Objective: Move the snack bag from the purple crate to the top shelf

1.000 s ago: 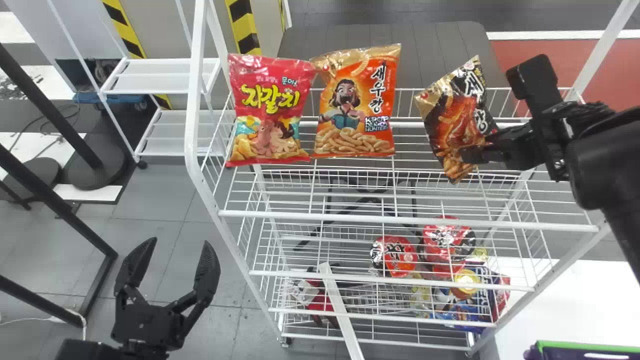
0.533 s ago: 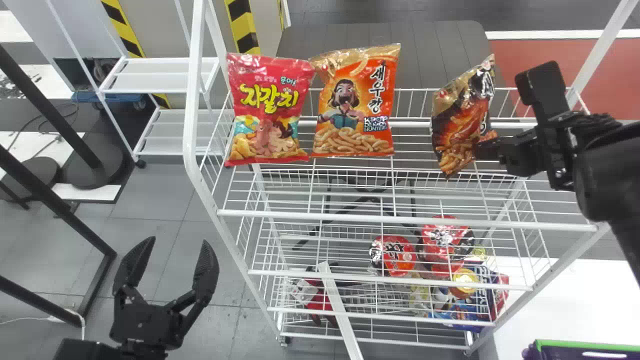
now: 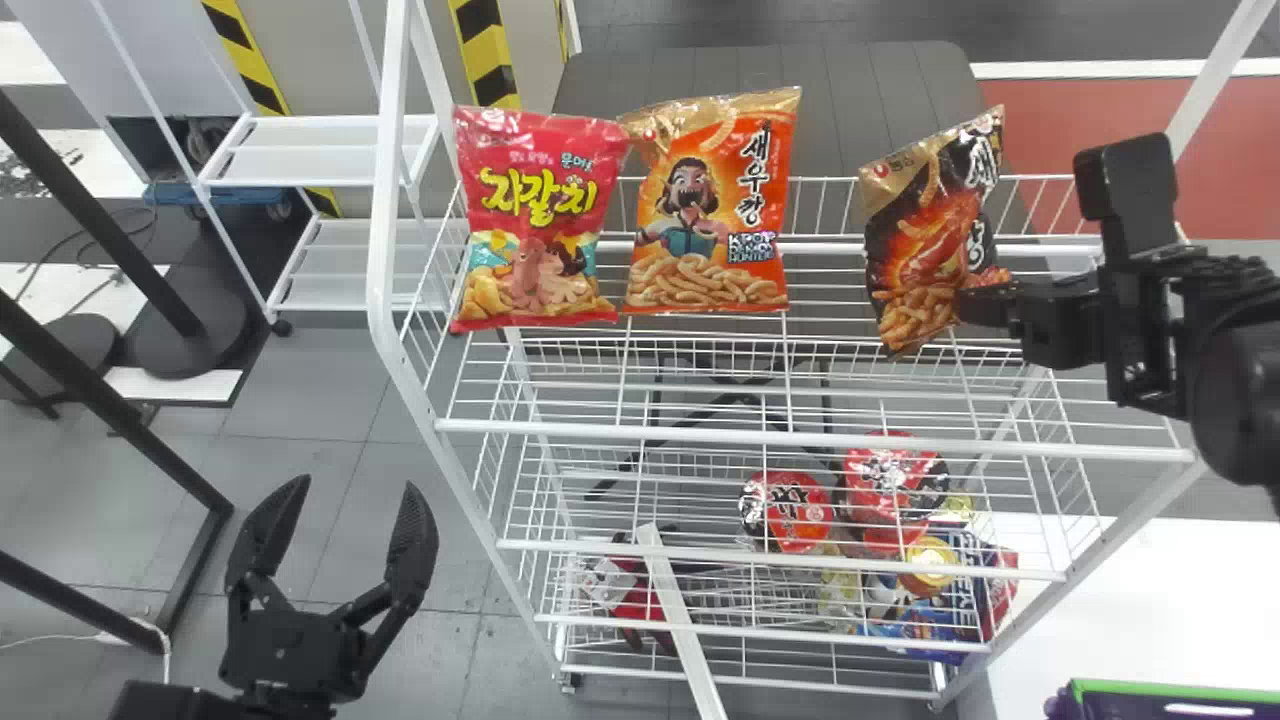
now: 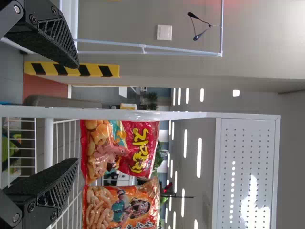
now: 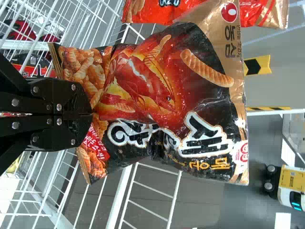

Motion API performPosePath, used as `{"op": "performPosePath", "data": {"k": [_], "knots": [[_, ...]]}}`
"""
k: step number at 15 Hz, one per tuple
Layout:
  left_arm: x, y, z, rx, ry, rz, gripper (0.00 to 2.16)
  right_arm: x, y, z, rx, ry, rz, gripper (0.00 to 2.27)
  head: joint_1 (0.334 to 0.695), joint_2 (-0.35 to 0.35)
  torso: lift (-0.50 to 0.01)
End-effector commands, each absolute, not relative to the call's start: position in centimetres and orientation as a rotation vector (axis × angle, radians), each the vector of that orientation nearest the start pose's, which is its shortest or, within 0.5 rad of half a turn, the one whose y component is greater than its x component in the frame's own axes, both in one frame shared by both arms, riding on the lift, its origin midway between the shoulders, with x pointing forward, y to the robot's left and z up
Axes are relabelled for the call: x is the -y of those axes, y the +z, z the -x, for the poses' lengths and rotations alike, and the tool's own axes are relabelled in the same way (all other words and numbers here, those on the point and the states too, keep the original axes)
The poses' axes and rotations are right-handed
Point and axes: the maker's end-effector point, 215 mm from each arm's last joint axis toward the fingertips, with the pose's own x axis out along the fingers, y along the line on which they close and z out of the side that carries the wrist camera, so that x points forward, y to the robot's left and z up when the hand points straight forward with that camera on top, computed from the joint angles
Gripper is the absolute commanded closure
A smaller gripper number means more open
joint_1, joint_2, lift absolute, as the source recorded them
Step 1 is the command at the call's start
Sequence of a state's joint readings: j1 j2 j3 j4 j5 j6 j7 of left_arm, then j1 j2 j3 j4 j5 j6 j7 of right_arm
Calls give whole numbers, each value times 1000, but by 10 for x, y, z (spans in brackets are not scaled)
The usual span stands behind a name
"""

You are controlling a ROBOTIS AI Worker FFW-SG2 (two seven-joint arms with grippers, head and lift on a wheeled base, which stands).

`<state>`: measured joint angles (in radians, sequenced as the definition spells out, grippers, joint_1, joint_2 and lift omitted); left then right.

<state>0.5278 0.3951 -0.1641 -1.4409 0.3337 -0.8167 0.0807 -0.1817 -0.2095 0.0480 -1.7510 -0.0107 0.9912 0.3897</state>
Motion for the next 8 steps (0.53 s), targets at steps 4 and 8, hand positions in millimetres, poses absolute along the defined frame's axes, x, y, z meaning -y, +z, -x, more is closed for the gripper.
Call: {"op": "performPosePath", "data": {"k": [4, 8], "knots": [[-307, -423, -363, 109, -45, 15, 130, 202, -419, -561, -641, 290, 16, 2253, 695, 105, 0], [-308, -425, -364, 105, -44, 13, 130, 175, -400, -573, -514, 244, 18, 2253, 695, 128, 0]]}}
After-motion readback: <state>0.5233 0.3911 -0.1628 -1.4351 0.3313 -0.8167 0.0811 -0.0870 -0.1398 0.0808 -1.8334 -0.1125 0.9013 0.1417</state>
